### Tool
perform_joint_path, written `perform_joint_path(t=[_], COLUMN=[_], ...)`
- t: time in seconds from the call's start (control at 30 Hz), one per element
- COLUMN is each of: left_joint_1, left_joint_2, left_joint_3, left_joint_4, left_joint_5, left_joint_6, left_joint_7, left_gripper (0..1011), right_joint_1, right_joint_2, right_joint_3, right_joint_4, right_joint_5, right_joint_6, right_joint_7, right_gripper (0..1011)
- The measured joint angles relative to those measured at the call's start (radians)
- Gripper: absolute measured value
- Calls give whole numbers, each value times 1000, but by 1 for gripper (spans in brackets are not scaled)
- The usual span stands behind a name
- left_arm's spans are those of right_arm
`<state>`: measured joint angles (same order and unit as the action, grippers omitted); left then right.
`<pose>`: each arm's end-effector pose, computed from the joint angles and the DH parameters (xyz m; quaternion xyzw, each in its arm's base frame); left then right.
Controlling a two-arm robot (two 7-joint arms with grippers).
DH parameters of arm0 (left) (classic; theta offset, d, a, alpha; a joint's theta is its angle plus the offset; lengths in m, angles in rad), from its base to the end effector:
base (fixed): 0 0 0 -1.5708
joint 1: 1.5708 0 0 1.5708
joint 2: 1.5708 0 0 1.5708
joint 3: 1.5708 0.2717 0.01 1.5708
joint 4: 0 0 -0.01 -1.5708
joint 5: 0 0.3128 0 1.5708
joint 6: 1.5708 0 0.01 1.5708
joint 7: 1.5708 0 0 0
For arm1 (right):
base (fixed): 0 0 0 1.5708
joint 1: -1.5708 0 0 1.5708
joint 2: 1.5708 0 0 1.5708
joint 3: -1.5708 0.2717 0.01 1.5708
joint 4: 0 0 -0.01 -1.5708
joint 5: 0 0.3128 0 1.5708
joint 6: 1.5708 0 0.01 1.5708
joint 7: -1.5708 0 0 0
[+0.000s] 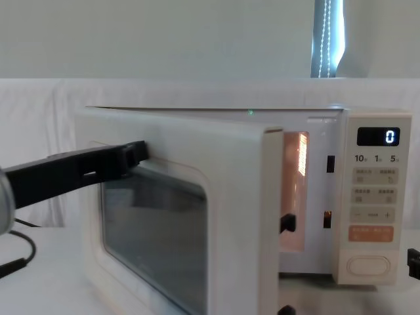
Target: Press the button to open the microwave door with one hand; close the microwave door with the other hand.
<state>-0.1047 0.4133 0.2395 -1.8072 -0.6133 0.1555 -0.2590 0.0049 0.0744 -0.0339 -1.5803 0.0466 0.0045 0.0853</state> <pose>0.3382 0.0115 -0.1868 -0.0833 0.0403 0.4600 0.8831 0.3341 -0.0095 -0.2771 -0.0076 -0.0123 -0.6635 0.7480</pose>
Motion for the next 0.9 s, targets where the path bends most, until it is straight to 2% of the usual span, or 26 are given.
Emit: perform_joint_path(t=[0.3,0.6,0.9], left_joint_1=[-74,-163,-226], left_joint_2=[-27,-74,-114], left_joint_3=[43,87,117], left_joint_4=[69,149,210], left_joint_5=[22,41,61], left_joint_6=[-9,-7,-2], left_joint_7=[8,7,8], left_gripper=[0,0,0], right_joint_1=[0,0,0], right_joint_2=[0,0,0], right_joint_3=[0,0,0], right_joint_4=[0,0,0], right_joint_5=[0,0,0], right_joint_6=[0,0,0], right_joint_7=[0,0,0], right_gripper=[1002,1002,1002])
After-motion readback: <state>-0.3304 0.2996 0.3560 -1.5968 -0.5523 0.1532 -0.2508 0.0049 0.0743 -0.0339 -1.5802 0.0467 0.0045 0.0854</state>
